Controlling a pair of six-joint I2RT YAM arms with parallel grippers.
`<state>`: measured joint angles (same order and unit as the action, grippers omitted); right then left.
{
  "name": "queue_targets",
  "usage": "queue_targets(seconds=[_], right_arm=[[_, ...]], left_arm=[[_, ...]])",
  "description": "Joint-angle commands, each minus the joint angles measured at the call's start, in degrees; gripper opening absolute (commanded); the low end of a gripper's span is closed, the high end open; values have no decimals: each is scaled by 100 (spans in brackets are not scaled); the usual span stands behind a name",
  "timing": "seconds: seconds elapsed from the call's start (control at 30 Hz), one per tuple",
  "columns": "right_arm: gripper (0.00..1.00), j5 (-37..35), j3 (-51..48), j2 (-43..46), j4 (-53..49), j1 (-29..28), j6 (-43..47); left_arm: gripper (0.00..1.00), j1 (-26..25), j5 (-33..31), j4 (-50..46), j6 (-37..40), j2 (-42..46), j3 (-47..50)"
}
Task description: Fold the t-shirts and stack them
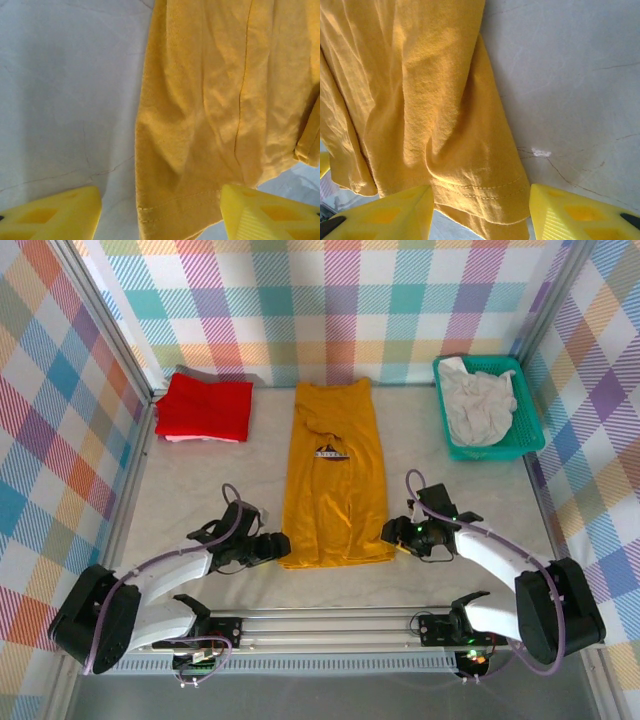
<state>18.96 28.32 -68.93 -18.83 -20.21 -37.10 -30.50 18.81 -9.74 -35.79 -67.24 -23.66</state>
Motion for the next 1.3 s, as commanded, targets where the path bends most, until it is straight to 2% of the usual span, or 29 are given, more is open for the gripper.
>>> queue_targets(seconds=[0.0,0.13,0.37,0.5,0.63,0.7,0.83,0.97,1.03,1.13,1.27], right_arm=[[54,7,-101,133,189,22,-38],[54,-63,-72,116,143,19,36],[55,-147,-94,135,169,17,41],[55,-147,-111,151,229,17,10],[55,-146,-107,177,229,21,10],[55,-147,-107,210,215,17,11],[55,-148,-133,226,208,17,11],[55,1,-129,163,248,17,-7],[55,161,-147,109,282,20,-55],[54,360,-148,29,222,6,-60],[55,203,-178,244,-104,1,-14]], left_arm=[[61,-199,151,188,-41,-250,-89],[58,-386,159,532,-205,-379,-145],[56,-758,-102,24,-409,-374,-444],[55,-868,-258,-349,-487,-307,-554],[53,-913,-264,-395,-542,-367,-535],[47,-911,-273,-326,-532,-404,-492],[46,-919,-266,-171,-559,-553,-473],[36,-942,-235,-155,-517,-676,-532],[23,-949,-324,-265,-480,-652,-600],[19,-949,-405,-347,-436,-581,-656],[5,-948,-483,-363,-411,-587,-666]])
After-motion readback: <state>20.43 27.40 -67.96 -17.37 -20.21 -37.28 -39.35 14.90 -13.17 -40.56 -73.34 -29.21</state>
